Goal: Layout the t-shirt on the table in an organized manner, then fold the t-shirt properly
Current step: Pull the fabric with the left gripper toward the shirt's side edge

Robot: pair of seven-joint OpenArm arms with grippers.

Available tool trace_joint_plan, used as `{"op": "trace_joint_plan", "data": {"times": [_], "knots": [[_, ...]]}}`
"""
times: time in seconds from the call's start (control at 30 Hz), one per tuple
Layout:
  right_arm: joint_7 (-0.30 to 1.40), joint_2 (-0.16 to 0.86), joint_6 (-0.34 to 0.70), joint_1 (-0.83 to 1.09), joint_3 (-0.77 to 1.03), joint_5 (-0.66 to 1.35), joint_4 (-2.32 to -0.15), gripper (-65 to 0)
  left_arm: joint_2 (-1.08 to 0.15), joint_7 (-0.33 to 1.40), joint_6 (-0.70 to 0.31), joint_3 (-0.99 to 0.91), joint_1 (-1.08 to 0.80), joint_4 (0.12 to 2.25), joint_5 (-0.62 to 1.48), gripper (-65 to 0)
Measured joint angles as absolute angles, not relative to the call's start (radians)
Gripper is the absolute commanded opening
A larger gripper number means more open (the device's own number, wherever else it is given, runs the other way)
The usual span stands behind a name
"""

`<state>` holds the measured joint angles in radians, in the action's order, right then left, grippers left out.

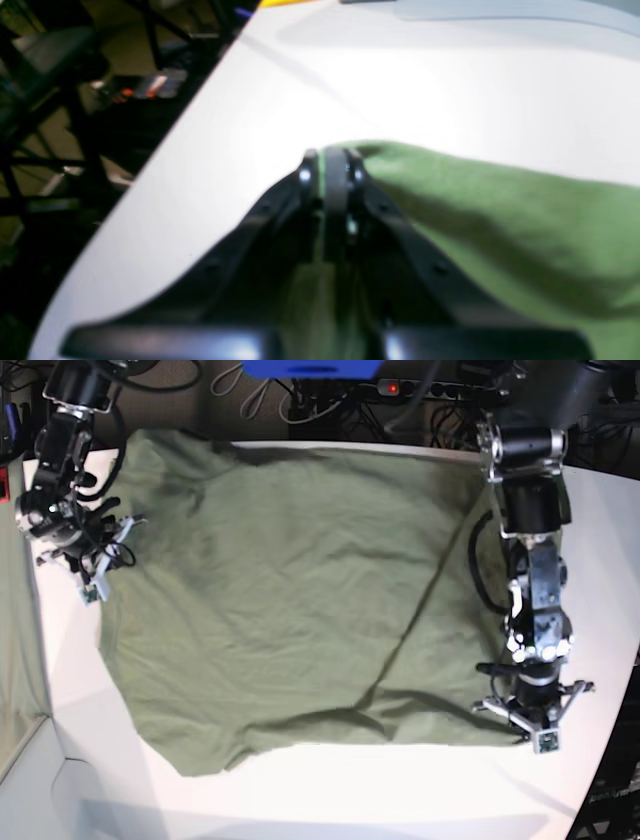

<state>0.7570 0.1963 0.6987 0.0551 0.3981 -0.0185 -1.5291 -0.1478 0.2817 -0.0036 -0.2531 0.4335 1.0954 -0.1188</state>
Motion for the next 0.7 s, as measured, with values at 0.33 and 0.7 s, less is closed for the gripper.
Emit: {"op": "trace_joint_plan", "data": {"times": [0.33,0.7], "knots": [[0.751,0.197,0.698,0.076,0.401,-0.019,-1.520,-56.1,-0.195,0.207,-0.004,-0.253,0.638,0.649,-0.123,-61.4],[0.751,0.197,0.698,0.075,0.401,-0.019,-1.520,-56.1,-0.202,0.047,-0.004,-0.258,0.646,0.572,-0.123,-26.7]]}}
